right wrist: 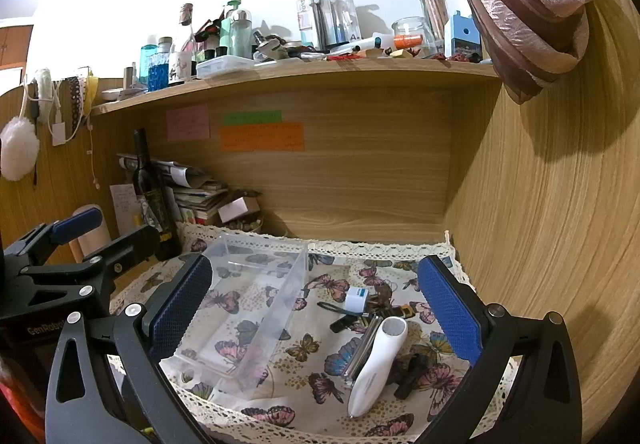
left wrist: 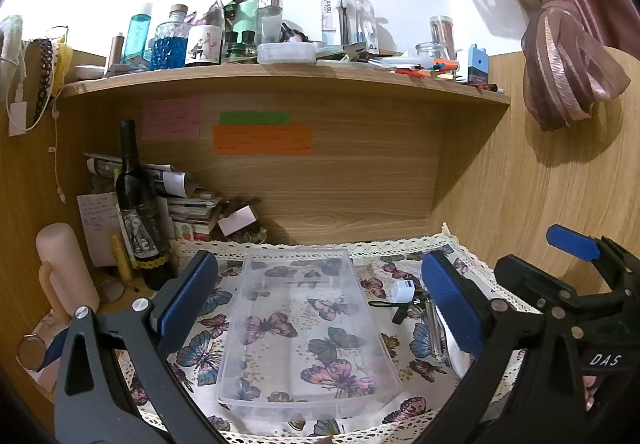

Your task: Organize rigid objects

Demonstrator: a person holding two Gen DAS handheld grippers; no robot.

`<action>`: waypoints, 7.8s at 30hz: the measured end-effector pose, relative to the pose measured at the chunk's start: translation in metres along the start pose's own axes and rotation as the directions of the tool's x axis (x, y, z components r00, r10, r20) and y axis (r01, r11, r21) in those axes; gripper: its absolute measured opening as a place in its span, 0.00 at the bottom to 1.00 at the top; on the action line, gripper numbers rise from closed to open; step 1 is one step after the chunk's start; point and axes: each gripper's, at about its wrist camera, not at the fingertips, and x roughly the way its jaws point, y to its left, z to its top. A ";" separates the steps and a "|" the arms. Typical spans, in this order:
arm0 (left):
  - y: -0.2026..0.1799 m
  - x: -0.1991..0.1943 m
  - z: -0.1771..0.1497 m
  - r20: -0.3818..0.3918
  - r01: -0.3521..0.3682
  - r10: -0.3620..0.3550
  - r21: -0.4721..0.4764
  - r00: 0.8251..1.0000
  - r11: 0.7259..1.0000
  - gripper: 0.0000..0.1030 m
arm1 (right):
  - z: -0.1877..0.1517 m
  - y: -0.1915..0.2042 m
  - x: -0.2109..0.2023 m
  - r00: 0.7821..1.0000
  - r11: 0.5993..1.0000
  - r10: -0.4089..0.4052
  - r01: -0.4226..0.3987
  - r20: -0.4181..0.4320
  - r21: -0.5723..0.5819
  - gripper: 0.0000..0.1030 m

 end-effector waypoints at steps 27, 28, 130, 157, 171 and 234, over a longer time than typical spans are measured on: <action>0.093 0.098 -0.040 -0.354 -0.055 0.005 -0.131 0.935 0.990 0.47 | -0.031 -0.029 0.068 0.973 0.996 -0.054 0.069 -0.223 0.063 0.65; 0.096 0.103 -0.042 -0.371 -0.054 0.002 -0.132 0.929 0.990 0.46 | -0.033 -0.030 0.071 0.970 0.995 -0.057 0.074 -0.237 0.062 0.64; 0.107 0.146 -0.072 -0.521 0.075 -0.132 -0.130 0.843 0.989 0.09 | -0.020 0.096 0.214 0.819 0.963 0.105 -0.226 -0.565 -0.148 0.33; 0.105 0.143 -0.071 -0.518 0.080 -0.130 -0.118 0.845 0.990 0.09 | 0.007 0.071 0.184 0.885 0.981 0.036 -0.119 -0.464 -0.152 0.49; 0.105 0.142 -0.071 -0.517 0.080 -0.131 -0.120 0.846 0.990 0.09 | -0.004 -0.008 0.154 0.882 0.990 -0.137 0.114 -0.452 -0.078 0.57; 0.106 0.142 -0.070 -0.520 0.080 -0.130 -0.117 0.845 0.990 0.09 | 0.013 0.038 0.157 0.941 0.998 0.045 -0.060 -0.336 -0.035 0.14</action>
